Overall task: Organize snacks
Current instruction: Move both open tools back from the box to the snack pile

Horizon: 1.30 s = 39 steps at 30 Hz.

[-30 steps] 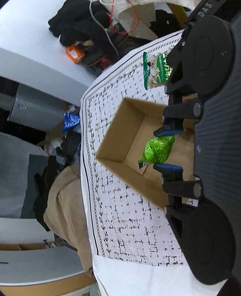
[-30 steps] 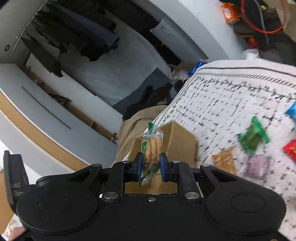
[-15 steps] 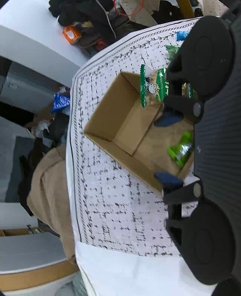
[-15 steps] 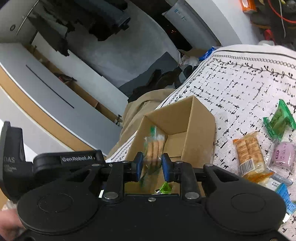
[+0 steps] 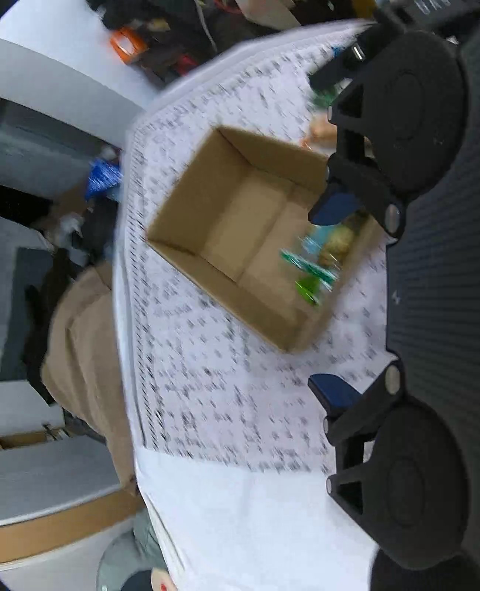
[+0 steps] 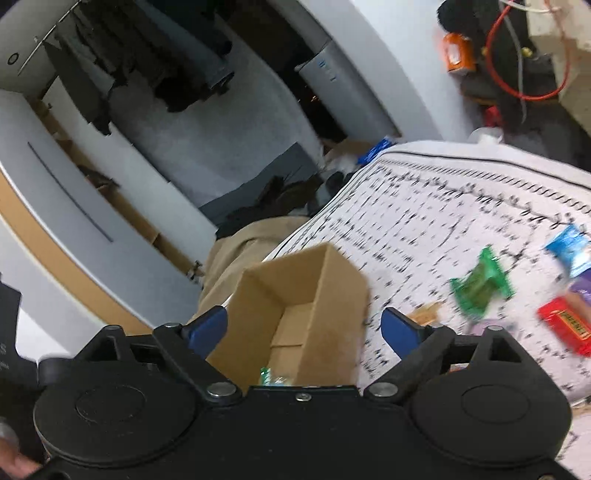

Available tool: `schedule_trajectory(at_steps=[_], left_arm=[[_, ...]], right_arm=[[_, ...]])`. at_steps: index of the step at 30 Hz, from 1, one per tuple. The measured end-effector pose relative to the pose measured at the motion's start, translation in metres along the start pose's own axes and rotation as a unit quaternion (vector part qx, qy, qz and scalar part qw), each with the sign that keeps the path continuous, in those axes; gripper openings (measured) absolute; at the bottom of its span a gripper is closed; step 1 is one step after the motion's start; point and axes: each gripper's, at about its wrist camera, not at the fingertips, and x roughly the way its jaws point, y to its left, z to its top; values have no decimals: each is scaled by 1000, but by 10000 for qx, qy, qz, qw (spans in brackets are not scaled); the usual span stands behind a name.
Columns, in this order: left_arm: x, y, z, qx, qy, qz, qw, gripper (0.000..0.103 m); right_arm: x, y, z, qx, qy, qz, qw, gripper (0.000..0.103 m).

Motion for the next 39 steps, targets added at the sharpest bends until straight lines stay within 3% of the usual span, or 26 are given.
schedule_trajectory(at_steps=[1,3,9,12,20,28,39], left_arm=[[0,-1,-1,13,145,180,9997,87],[-5,0,-2,-115,253,70,9996,87],[-25,-10,-9,-234,278,-119,9993,87],[-35,-15,-15,-456,137,18,9989,87],[-41,-28,-37,-812,123,-103,9966,87],[-45,-60,-58,-610,73,-438,9971,87],[-39,-102,-87,-350,301,-881,9950,83]], right_arm=[[-2,-3,1,26,-16,-38,10000,91],[-6,-7,3,48,-49,-122,9999,91],[-20,-19,10,105,-58,-309,9995,94],[-30,-26,11,205,4,-433,9989,94],[-62,-54,7,423,-37,-1086,9932,94],[-86,-94,2,1133,-116,-1574,9809,94],[-95,-130,-11,2041,137,-1609,9655,84]])
